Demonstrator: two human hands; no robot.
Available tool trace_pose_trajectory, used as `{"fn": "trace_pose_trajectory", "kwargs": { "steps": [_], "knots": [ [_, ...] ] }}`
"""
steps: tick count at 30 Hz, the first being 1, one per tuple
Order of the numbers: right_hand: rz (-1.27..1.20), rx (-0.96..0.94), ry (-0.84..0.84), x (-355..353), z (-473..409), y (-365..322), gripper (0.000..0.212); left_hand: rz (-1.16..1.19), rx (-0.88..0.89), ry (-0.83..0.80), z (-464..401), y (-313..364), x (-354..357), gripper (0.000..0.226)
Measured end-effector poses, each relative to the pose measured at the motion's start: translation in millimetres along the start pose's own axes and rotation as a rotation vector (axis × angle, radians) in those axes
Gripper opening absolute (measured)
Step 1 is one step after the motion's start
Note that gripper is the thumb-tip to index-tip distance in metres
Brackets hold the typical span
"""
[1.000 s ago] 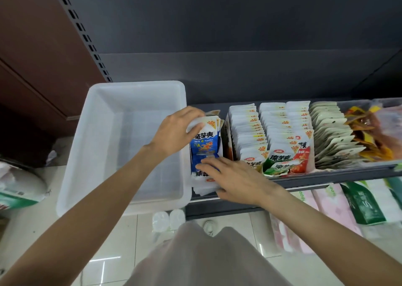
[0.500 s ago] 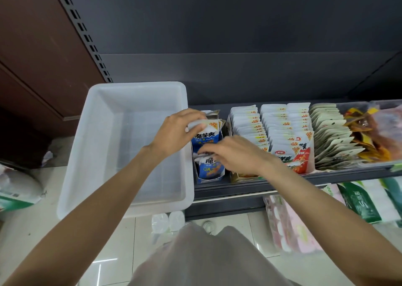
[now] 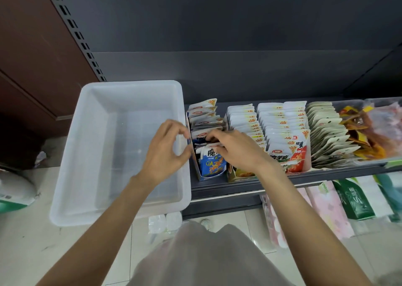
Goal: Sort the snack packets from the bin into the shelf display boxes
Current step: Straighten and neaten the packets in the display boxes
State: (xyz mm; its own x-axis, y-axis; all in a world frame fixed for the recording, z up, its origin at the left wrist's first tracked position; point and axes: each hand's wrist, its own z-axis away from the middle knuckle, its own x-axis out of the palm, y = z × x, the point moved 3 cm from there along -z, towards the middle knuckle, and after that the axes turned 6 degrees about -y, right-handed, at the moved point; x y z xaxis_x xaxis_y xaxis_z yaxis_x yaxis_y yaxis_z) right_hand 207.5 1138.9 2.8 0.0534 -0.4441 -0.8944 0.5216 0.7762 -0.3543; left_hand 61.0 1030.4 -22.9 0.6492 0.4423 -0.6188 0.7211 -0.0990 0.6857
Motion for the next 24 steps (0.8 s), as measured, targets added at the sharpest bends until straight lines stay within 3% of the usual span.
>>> {"fn": "trace_pose_trajectory", "kwargs": {
  "steps": [4,7,13,19,24],
  "knots": [
    [-0.001,0.040,0.044,4.6,4.1,0.8,0.034,-0.120,-0.028,-0.102,27.7,-2.6,18.2,0.030],
    [-0.041,0.038,-0.008,0.8,6.1,2.9,0.041,-0.109,-0.061,-0.086,21.0,-3.7,22.8,0.031],
    [-0.041,0.038,-0.055,0.3,13.7,6.8,0.061,-0.029,0.070,-0.238,-12.9,-11.4,11.9,0.024],
    [-0.043,-0.007,0.094,1.6,24.6,3.3,0.080,-0.184,0.026,-0.083,-13.9,-5.4,22.7,0.018],
    [0.100,-0.093,0.232,5.0,34.6,-1.7,0.072,-0.086,-0.111,-0.009,-12.2,-13.0,19.6,0.009]
  ]
}}
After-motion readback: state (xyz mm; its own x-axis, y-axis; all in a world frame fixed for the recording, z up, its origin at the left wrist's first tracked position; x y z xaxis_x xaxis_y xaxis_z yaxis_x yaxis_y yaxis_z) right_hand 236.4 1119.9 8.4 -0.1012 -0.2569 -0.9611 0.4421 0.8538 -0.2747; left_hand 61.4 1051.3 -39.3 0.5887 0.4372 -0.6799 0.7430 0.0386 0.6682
